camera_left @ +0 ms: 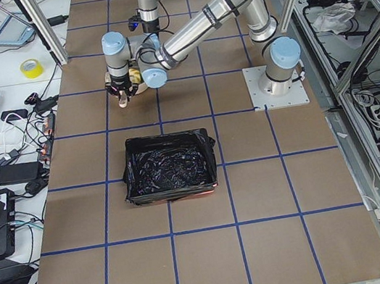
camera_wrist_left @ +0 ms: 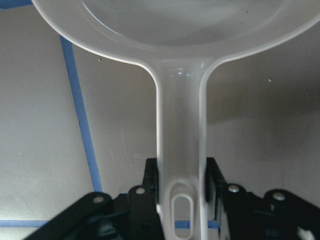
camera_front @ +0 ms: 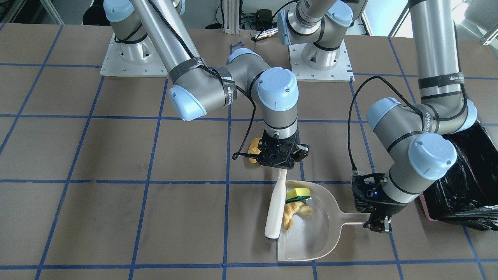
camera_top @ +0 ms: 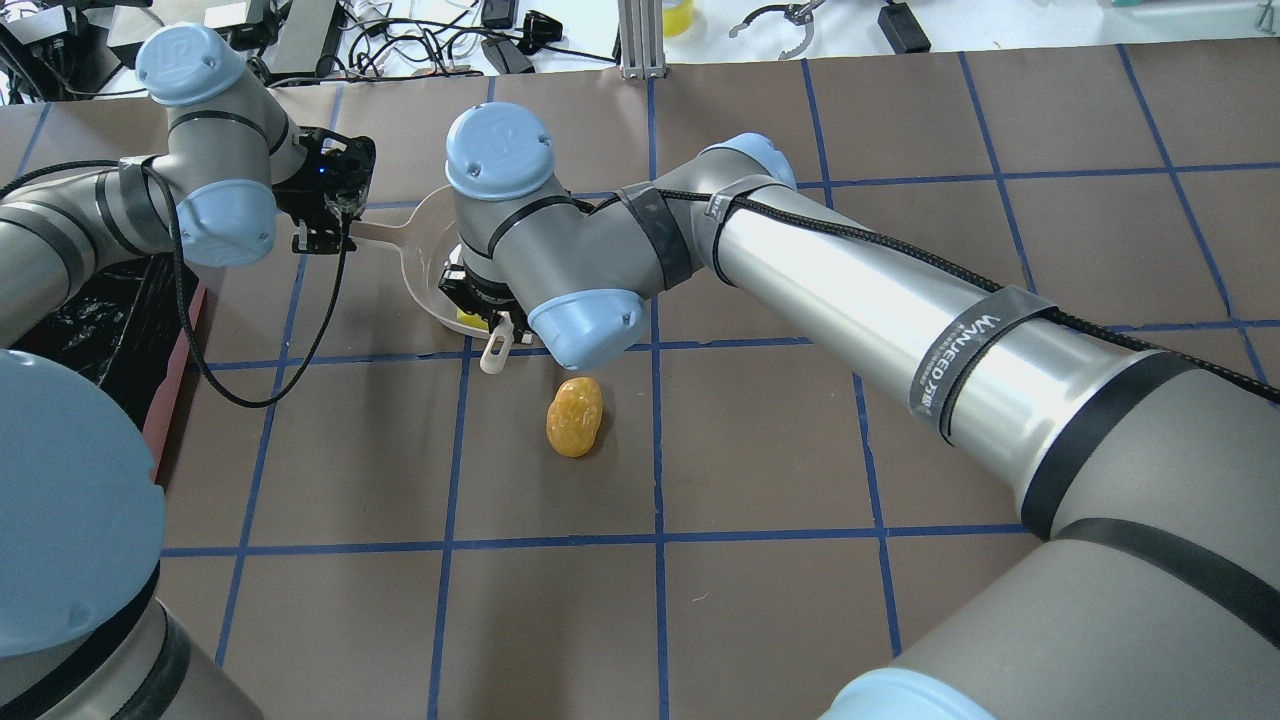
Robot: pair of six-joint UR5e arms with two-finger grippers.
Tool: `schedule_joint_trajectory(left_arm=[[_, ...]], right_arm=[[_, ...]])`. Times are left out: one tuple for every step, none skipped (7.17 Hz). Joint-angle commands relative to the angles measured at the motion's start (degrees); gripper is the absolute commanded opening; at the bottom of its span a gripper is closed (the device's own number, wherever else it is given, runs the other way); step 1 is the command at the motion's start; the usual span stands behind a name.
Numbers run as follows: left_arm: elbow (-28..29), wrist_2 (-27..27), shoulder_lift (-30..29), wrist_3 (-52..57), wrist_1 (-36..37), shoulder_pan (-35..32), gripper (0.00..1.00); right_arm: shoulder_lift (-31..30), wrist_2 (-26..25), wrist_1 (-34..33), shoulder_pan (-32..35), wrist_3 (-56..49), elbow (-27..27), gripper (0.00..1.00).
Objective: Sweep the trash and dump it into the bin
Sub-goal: 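Sweep the sponge and pastry into the dustpan with the right gripper's brush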
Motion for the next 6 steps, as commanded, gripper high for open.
schedule_joint_trajectory(left_arm=[[-0.5, -0.2, 1.6, 1.5, -0.4, 2.2, 0.0], [-1.4, -0.2, 3.1, 1.7, -1.3, 3.3, 0.0], [-4.2, -0.2, 5.8, 1.7, -2.1, 3.4, 0.0], [-9.8, -0.1, 10.0, 1.8, -2.1, 3.4, 0.0], [-16.4, -0.1, 14.4, 1.8, -1.3, 3.4, 0.0], [-20.9, 0.5, 18.5, 3.2, -0.9, 3.4, 0.0]], right_arm=[[-6.1, -4.2, 9.4, -2.1, -2.6, 0.7, 0.0], [-10.8, -4.5, 16.3, -3.6, -5.0, 1.0, 0.0], [-14.6, -4.6, 20.5, -4.9, -6.9, 2.6, 0.0], [-18.2, -4.8, 20.3, -5.8, -9.1, 7.4, 0.0], [-22.0, -4.9, 19.5, -5.5, -9.2, 13.1, 0.0], [-26.2, -4.8, 18.3, -5.4, -8.9, 18.6, 0.0]])
